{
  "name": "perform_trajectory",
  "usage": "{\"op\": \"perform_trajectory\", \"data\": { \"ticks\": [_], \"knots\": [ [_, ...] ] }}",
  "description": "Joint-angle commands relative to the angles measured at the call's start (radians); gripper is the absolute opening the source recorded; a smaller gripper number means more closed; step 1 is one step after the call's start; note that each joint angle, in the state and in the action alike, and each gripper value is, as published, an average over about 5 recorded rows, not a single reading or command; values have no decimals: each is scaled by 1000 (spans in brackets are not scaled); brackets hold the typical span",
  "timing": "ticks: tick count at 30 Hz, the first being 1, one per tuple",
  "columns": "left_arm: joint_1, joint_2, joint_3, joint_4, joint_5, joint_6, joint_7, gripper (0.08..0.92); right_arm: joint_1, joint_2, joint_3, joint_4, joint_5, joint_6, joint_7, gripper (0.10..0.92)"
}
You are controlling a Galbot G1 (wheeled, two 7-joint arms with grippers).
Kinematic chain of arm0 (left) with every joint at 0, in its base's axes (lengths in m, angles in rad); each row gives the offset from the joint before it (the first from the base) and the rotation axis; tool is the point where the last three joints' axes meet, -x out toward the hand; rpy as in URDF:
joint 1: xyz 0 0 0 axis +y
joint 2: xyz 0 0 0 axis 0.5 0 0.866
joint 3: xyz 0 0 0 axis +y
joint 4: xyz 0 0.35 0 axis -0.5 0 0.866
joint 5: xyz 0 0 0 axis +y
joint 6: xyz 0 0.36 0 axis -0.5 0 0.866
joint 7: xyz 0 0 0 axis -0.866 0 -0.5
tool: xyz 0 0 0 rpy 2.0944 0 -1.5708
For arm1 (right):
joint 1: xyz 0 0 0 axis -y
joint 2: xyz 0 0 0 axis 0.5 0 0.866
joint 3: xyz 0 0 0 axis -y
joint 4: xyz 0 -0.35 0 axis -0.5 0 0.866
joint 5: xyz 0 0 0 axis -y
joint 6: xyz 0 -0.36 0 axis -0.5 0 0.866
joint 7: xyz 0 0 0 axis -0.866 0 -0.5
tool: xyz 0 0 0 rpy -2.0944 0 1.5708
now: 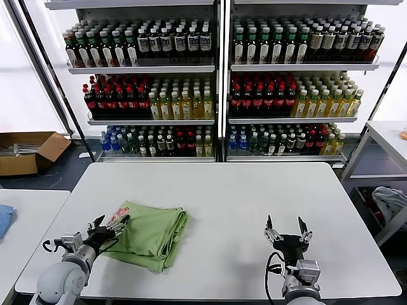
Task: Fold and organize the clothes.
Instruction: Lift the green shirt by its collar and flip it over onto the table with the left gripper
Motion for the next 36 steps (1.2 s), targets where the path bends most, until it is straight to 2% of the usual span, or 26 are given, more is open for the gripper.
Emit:
{"op": "perform_trajectory", "data": {
  "ticks": [1, 6, 18, 24, 29, 36],
  "knots": [
    [14, 5, -2, 18, -3, 2, 18, 823, 2, 2, -4, -1, -1, 0, -2, 823],
    [21, -11, 3, 27, -2, -3, 25, 776, 1, 2, -4, -2, -1, 1, -3, 823],
    [42, -40, 3, 17, 9, -16, 32, 438, 11, -6, -4, -4, 1, 0, -3, 823],
    [50, -36, -62, -17, 50, -43, 33, 265, 38, -22, -8, -4, 8, -14, -1, 823],
    [63, 4, -199, -67, 40, -45, 23, 139, 88, -38, -28, -17, 27, -36, 6, 823],
    [64, 146, -429, -60, -6, -31, 5, 125, 133, -47, -52, -54, 49, -36, 4, 823]
  ]
}}
